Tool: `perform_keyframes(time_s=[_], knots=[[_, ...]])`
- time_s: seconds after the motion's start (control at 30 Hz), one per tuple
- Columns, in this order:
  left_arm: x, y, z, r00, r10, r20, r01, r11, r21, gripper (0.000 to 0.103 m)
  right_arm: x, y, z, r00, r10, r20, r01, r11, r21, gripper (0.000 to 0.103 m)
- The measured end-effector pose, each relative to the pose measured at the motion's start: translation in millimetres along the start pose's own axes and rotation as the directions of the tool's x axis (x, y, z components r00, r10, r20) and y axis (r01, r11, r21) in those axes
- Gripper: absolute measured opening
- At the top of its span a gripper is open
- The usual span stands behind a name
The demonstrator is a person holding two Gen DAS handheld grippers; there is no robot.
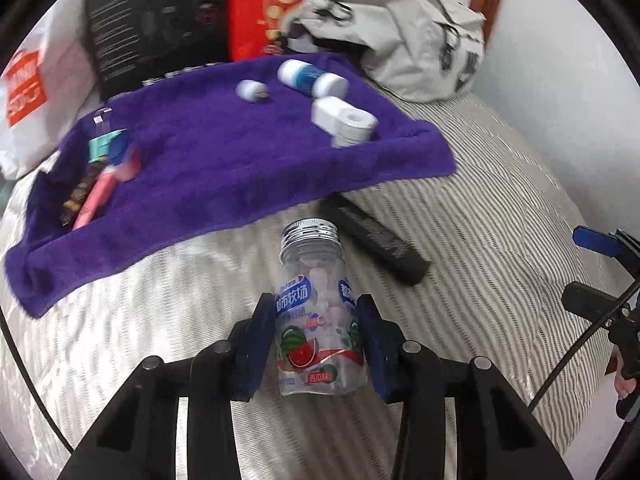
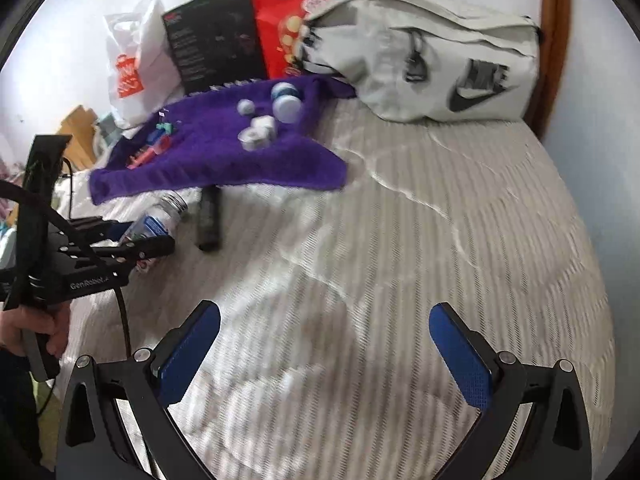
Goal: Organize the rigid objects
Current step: 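Grasp the black rectangular stick with the right tool while the left tool holds the bottle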
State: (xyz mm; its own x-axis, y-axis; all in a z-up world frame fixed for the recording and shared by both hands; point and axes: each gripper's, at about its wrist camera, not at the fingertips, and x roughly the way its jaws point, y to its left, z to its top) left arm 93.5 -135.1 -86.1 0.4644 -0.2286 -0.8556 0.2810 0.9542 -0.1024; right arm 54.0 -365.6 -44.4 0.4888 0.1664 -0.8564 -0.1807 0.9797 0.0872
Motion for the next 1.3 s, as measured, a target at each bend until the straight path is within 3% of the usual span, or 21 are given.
perform_keyframes(time_s=[0.33, 0.57, 0.63, 0.7, 0.83, 1.0, 1.07, 1.3], knots=[[-34, 73, -27, 0.997, 0.078, -0.007, -0.078, 0.992, -0.104, 0.039, 47, 53, 43, 0.999, 0.043, -0.011, -0.044, 0.99, -0.136, 0.101], [-39, 97, -45, 0.997, 0.079, -0.004, -0.078, 0.986, -0.147, 0.039, 83, 71, 54, 0.996, 0.066, -0.058, -0.076, 0.98, -0.183, 0.091], [-38, 99, -47, 0.997, 0.081, -0.007, -0.081, 0.985, -0.152, 0.039, 90, 78, 57, 0.996, 0.067, -0.059, -0.077, 0.976, -0.206, 0.085], [-36, 100, -48, 0.997, 0.076, -0.01, -0.077, 0.986, -0.148, 0.039, 95, 85, 59, 0.996, 0.063, -0.066, -0.077, 0.971, -0.225, 0.073], [-37, 99, -47, 0.998, 0.06, -0.002, -0.06, 0.988, -0.14, 0.039, 102, 96, 59, 0.997, 0.034, -0.067, -0.051, 0.959, -0.277, 0.067], [-38, 97, -46, 0.999, 0.051, 0.006, -0.049, 0.99, -0.132, 0.04, 100, 100, 58, 0.996, 0.059, -0.061, -0.074, 0.956, -0.283, 0.05], [-39, 98, -47, 0.999, 0.049, 0.008, -0.047, 0.99, -0.133, 0.04, 100, 100, 57, 0.996, 0.062, -0.057, -0.076, 0.956, -0.284, 0.049], [-41, 104, -51, 0.999, 0.045, 0.005, -0.044, 0.99, -0.137, 0.04, 96, 94, 57, 0.995, 0.066, -0.075, -0.085, 0.957, -0.277, 0.024]])
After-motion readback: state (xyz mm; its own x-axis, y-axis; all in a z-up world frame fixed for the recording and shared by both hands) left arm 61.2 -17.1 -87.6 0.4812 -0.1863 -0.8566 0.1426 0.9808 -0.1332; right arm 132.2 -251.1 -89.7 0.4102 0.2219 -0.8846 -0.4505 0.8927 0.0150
